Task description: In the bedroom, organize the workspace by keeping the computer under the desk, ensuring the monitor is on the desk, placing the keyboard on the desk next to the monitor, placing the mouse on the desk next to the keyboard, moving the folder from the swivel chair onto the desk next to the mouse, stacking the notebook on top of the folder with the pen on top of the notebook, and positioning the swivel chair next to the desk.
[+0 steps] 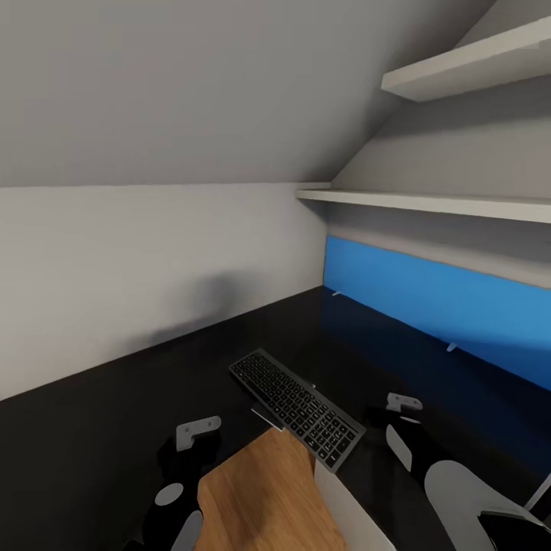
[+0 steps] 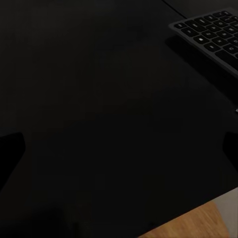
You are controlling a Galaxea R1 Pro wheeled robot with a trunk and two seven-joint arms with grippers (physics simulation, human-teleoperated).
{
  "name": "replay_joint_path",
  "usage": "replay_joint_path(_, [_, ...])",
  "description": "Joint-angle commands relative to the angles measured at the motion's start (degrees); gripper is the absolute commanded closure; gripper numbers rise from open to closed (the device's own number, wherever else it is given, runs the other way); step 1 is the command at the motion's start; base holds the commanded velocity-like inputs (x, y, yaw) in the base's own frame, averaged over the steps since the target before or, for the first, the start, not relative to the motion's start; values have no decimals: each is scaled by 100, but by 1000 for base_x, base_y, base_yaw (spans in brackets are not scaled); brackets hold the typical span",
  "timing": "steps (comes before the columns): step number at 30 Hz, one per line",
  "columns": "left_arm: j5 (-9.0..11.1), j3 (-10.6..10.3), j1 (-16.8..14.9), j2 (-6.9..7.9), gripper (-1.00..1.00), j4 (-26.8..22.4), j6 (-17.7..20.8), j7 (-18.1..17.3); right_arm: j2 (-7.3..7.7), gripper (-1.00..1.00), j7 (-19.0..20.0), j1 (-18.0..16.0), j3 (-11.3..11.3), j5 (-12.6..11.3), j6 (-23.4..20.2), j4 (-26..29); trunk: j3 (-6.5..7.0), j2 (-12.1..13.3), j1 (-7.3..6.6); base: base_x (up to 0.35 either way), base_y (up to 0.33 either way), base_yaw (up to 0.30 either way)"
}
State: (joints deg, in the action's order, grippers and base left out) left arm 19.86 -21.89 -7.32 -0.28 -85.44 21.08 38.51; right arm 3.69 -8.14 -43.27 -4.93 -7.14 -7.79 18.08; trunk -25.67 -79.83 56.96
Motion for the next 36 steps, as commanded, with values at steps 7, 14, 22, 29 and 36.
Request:
replay_joint_path(7, [35, -9, -6, 1, -100, -8, 19, 42, 1, -100, -4, 3, -9, -129, -38, 2, -8, -4, 1, 0, 0, 0])
replay_joint_path(14, [35, -9, -6, 1, -100, -8, 19, 42, 1, -100, -4, 3, -8, -128, -38, 2, -8, -4, 1, 0, 0, 0])
replay_joint_path(22, [35, -9, -6, 1, -100, -8, 19, 42, 1, -100, -10, 3, -8, -123, -44, 2, -8, -4, 1, 0, 0, 0])
replay_joint_path(29, [35, -9, -6, 1, -100, -8, 19, 42, 1, 100, -36, 3, -8, -109, -70, 6, -8, -4, 1, 0, 0, 0])
replay_joint_path(36, [35, -9, -6, 1, -100, -8, 19, 42, 1, 100, -37, 3, -8, -102, -59, 9, -8, -4, 1, 0, 0, 0])
